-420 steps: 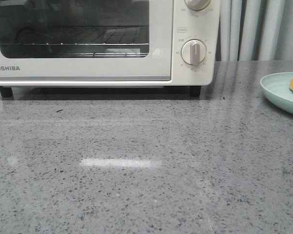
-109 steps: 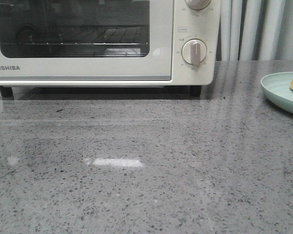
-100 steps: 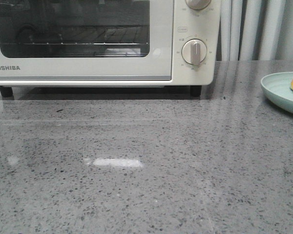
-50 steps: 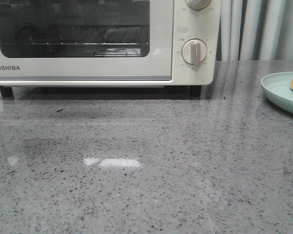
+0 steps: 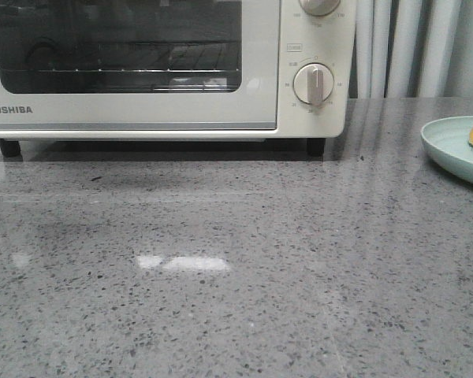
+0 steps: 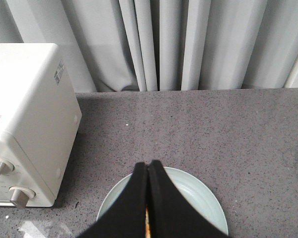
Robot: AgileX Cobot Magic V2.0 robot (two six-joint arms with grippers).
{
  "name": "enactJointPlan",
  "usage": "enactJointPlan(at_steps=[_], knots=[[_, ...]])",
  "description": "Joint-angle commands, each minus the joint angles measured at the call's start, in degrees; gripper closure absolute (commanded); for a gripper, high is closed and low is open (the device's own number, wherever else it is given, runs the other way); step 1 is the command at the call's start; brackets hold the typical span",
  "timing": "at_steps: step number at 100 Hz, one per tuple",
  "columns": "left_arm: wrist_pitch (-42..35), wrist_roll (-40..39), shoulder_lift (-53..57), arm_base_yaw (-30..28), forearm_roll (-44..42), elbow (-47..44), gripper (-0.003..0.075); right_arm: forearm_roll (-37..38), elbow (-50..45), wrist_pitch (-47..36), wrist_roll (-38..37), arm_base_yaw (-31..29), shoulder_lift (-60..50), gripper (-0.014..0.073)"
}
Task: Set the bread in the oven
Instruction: 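Pull the door handle down with the left gripper to open the oven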
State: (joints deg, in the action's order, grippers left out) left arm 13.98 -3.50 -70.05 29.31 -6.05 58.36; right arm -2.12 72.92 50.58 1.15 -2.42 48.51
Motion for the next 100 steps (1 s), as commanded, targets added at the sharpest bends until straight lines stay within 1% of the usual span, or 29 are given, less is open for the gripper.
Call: enactJointPlan(at_steps=[1, 14, 23, 33, 43, 53, 62, 74, 82, 93, 100], knots=[[1.61, -0.26, 0.83, 0.47, 0.65, 1.14, 0.0741, -0.11, 1.75, -3.73, 0.45, 0.05, 0.00, 0.0670], [3.71, -0.26, 1.23, 0.56, 1.32, -1.03, 0.0741, -0.11, 1.75, -3.73, 0.45, 0.05, 0.00, 0.0670], [0.99, -0.26, 3.53, 2.04, 2.10, -5.38, 0.0742, -0.11, 1.75, -3.73, 0.45, 0.28, -0.10, 0.0670], [-5.17, -0.48, 8.95, 5.11, 3.56, -12.14, 0.0742, 0.00, 1.75, -3.73, 0.45, 1.25, -0.32, 0.0670], [-5.51, -0.82, 15.32, 8.28, 8.29, -17.70, 0.0742, 0.00, 1.75, -3.38, 0.45, 2.00, -0.32, 0.0670], [-5.38, -0.82, 22.38, 11.61, 12.06, -20.94, 0.0742, 0.00, 1.75, -2.28, 0.45, 2.09, -0.32, 0.0670], [-5.48, -0.82, 29.35, 14.48, 14.26, -21.90, 0.0742, 0.00, 1.75, -1.23, 0.45, 2.09, -0.32, 0.0670], [-6.70, -0.82, 37.35, 17.26, 14.37, -21.90, 0.0742, 0.00, 1.75, 0.67, 0.45, 2.09, -0.32, 0.0670], [-8.52, -0.82, 41.71, 17.39, 13.58, -21.90, 0.0742, 0.00, 1.75, 2.70, 0.45, 2.09, -0.20, 0.0670], [-8.30, -0.82, 44.92, 16.42, 10.55, -21.18, 0.0742, 0.49, 1.75, 7.80, 0.45, 2.09, 1.50, 0.0669], [-8.16, -0.82, 45.70, 15.69, 9.64, -20.69, 0.0742, 0.58, 1.75, 12.24, 0.45, 2.09, 3.84, 0.0627]])
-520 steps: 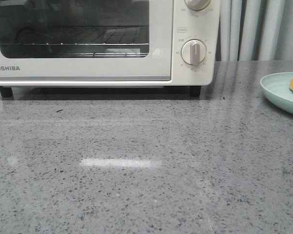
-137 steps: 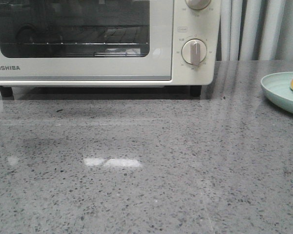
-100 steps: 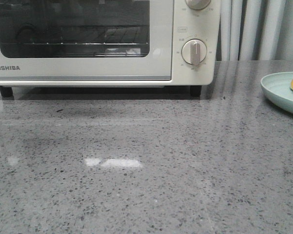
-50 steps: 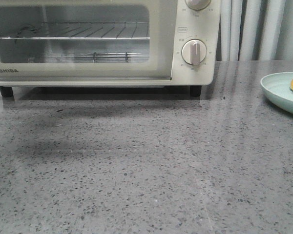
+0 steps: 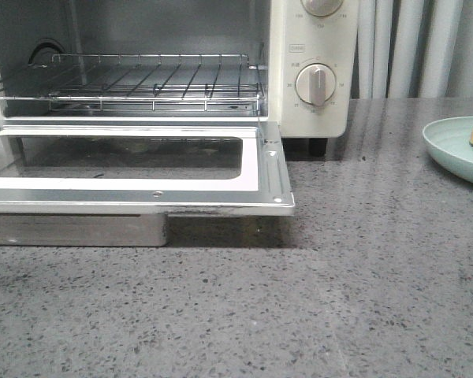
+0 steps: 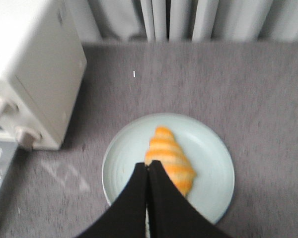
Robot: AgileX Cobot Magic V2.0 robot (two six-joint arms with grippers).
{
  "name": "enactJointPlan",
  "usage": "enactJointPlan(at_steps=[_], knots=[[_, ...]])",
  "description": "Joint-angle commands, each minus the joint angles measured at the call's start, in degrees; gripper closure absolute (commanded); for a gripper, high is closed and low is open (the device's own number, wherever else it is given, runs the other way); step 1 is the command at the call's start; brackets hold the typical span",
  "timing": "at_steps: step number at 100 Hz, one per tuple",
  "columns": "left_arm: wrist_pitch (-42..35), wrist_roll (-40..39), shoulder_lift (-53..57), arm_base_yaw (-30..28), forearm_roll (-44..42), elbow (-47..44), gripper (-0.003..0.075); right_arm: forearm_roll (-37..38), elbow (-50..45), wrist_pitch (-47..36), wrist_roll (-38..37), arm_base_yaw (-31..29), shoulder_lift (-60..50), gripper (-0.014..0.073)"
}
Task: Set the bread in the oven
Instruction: 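Pull the door handle down with the left gripper to open the oven, then lower the right gripper over the striped bread roll on the plate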
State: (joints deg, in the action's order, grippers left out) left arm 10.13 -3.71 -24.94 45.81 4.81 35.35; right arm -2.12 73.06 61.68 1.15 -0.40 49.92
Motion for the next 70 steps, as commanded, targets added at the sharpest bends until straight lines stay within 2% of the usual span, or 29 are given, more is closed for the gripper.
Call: enactJointPlan(at_steps=[1, 10, 20, 27, 33, 53, 70], knots=[[-4.31, -0.60, 0.59, -0.78, -1.22, 2.37, 0.0742, 0.58, 1.62, 1.60, 0.45, 0.07, 3.09, 0.0611], [-4.31, -0.50, 0.59, -1.34, -1.68, 2.71, 0.0742, 0.69, 1.62, 5.89, 0.45, 0.07, 7.63, 0.0454], [-3.89, -0.50, 0.59, -1.43, -2.40, 2.71, 0.0742, 0.69, 1.62, 7.11, 0.45, 0.07, 12.49, 0.0201], [-3.19, -0.50, 0.59, -1.43, -2.40, 2.71, 0.0742, 1.16, 1.62, 6.98, 0.35, 0.07, 15.66, 0.0107], [-2.64, -0.50, 0.59, -1.43, -2.40, 2.71, 0.0742, 2.12, 1.62, 6.14, 0.35, 0.07, 18.07, 0.0104], [-1.57, -0.50, 0.59, -1.43, -2.53, 2.71, 0.0742, 3.40, 1.62, 1.40, 0.35, 0.07, 25.25, 0.0171], [-1.57, -0.50, 0.59, -1.43, -2.53, 2.71, 0.0742, 5.92, 1.62, 0.45, 0.35, 0.07, 30.36, 0.0225]])
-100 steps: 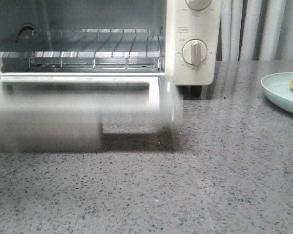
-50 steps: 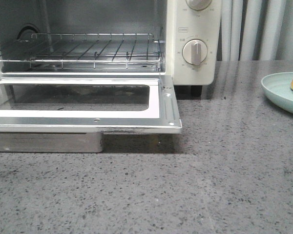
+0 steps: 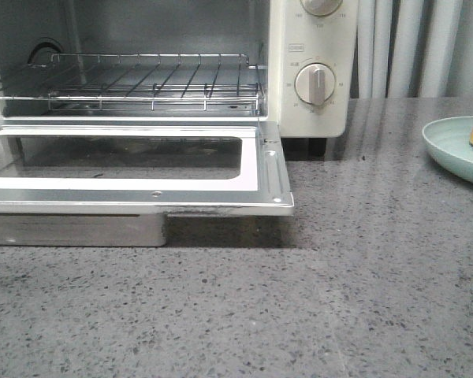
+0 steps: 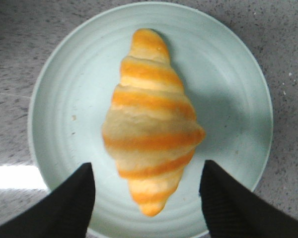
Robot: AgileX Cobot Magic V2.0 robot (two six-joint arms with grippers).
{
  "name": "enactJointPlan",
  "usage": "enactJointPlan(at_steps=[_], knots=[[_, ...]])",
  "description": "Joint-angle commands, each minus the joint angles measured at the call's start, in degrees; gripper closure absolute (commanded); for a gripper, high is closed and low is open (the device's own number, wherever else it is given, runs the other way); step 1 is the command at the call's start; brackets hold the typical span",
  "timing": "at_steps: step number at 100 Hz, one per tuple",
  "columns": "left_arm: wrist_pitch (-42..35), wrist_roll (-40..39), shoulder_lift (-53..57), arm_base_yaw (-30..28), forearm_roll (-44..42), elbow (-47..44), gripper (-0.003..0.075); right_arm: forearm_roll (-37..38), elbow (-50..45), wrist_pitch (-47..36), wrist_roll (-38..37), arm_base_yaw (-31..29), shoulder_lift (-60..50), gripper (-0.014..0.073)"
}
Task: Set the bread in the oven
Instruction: 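Lower the right gripper over the striped bread roll on the plate, then grasp the bread roll with the right gripper and lift it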
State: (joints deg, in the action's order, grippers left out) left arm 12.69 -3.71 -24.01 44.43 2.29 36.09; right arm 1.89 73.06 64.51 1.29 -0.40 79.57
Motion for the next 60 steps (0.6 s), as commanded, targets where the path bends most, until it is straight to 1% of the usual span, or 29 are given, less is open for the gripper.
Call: enactJointPlan(at_steps=[1, 27, 36, 40, 45, 47, 50, 52, 55, 56, 57, 58, 60], knots=[[-4.12, -0.50, -0.34, -0.05, -0.01, 1.97, 0.0742, 1.90, 1.62, -2.38, 0.21, 0.07, 1.14, 0.0229], [-4.25, -0.50, -0.34, -0.05, -0.01, 1.97, 0.0742, 1.98, 1.62, -2.27, 0.21, 0.07, 7.56, 0.0237], [-4.25, -0.50, -0.26, -0.05, -0.28, 1.97, 0.0742, 1.98, 1.62, -1.26, 0.21, 0.07, 9.06, 0.0238], [-4.25, -0.50, -0.21, -0.05, -0.50, 1.97, 0.0742, 1.87, 1.62, -0.44, 0.21, 0.07, 9.39, 0.0252], [-4.25, -0.50, 0.24, -0.05, -0.50, 1.97, 0.0742, 1.87, 1.62, 0.29, 0.21, 0.19, 9.54, 0.0309], [-4.25, -0.50, 0.54, -0.05, -0.50, 1.97, 0.0742, 1.87, 1.62, 0.53, 0.21, 0.19, 9.54, 0.0348], [-4.25, -0.50, 0.99, -0.05, -0.50, 1.97, 0.0742, 1.87, 1.62, 0.77, 0.21, 0.19, 9.54, 0.0432], [-4.25, -0.50, 1.24, -0.05, -0.65, 1.97, 0.0742, 1.87, 1.62, 0.78, 0.21, 0.19, 9.43, 0.0471], [-4.25, -0.50, 1.85, -0.05, -1.15, 1.97, 0.0742, 1.87, 1.62, 0.92, 0.21, 0.19, 9.19, 0.0579], [-4.25, -0.50, 1.97, -0.05, -1.29, 1.97, 0.0742, 1.87, 1.62, 1.02, 0.21, 0.19, 9.20, 0.0600], [-4.25, -0.50, 2.27, -0.05, -1.27, 1.97, 0.0742, 1.87, 1.62, 1.01, 0.21, 0.19, 9.00, 0.0644], [-4.25, -0.50, 2.43, -0.05, -1.31, 1.97, 0.0742, 1.87, 1.62, 1.01, 0.21, 0.19, 8.91, 0.0666], [-4.25, -0.50, 2.87, -0.05, -1.31, 1.97, 0.0741, 1.72, 1.62, 1.19, 0.21, 0.19, 8.77, 0.0665]])
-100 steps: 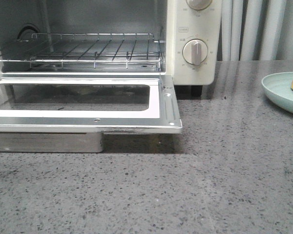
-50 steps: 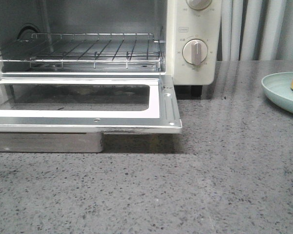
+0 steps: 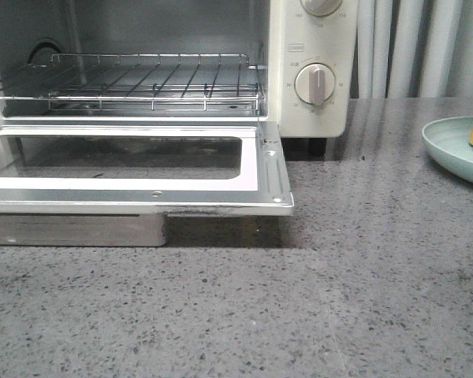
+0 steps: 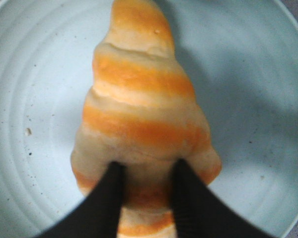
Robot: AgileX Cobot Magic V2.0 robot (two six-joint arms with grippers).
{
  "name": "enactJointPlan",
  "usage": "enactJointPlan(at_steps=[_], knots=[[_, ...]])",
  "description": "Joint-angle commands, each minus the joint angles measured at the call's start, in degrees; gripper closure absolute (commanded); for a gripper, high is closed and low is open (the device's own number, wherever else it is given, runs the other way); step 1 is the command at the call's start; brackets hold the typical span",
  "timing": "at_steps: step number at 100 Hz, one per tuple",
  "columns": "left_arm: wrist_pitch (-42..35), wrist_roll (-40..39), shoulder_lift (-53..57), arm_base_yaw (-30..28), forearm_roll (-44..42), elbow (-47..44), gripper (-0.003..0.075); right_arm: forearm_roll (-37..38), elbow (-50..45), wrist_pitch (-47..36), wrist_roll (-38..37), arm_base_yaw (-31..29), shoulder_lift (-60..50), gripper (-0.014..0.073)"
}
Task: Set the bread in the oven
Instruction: 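Grasp the bread roll with the right gripper and lift it, then carry the held bread roll with the right gripper into the open oven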
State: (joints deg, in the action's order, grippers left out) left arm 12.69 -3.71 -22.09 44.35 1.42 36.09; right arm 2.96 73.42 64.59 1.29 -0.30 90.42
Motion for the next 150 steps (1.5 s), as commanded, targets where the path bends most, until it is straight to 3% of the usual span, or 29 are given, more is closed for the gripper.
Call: enactJointPlan(at_steps=[1, 18, 42, 55, 76, 103, 131, 150], knots=[[-4.25, -0.50, 1.07, 0.02, -0.44, 1.97, 0.0742, 0.66, 1.25, 1.12, 0.21, 0.21, -2.25, 0.0663], [-2.88, -0.50, 4.51, 0.02, -0.44, 1.97, 0.0742, 0.29, 1.25, 3.42, 0.21, 3.18, -6.53, 0.0662], [-0.52, -0.50, 7.20, -1.57, -4.16, 2.20, 0.0742, 2.39, 1.13, 10.25, 1.14, 16.38, -16.45, 0.0662], [4.43, -0.74, 7.33, -6.13, -8.22, 3.14, 0.0742, 2.52, 1.36, 10.25, 1.14, 23.34, -22.23, 0.0662], [5.97, -1.97, 7.33, -17.33, -10.11, 3.41, 0.0742, 2.26, 1.36, 10.25, 1.02, 32.53, -26.94, 0.0662], [5.06, -1.97, 7.33, -27.61, -7.89, 3.41, 0.0741, 3.93, 1.36, 8.65, 1.13, 43.78, -23.96, 0.0662], [4.83, -1.97, 7.33, -28.27, -7.57, 3.41, 0.0742, 16.22, 6.96, 3.67, 1.13, 58.26, -13.70, 0.0662], [4.95, -1.97, 7.33, -28.27, -7.57, 3.41, 0.0741, 22.11, 16.89, -0.14, 1.13, 60.56, -5.66, 0.0662]])
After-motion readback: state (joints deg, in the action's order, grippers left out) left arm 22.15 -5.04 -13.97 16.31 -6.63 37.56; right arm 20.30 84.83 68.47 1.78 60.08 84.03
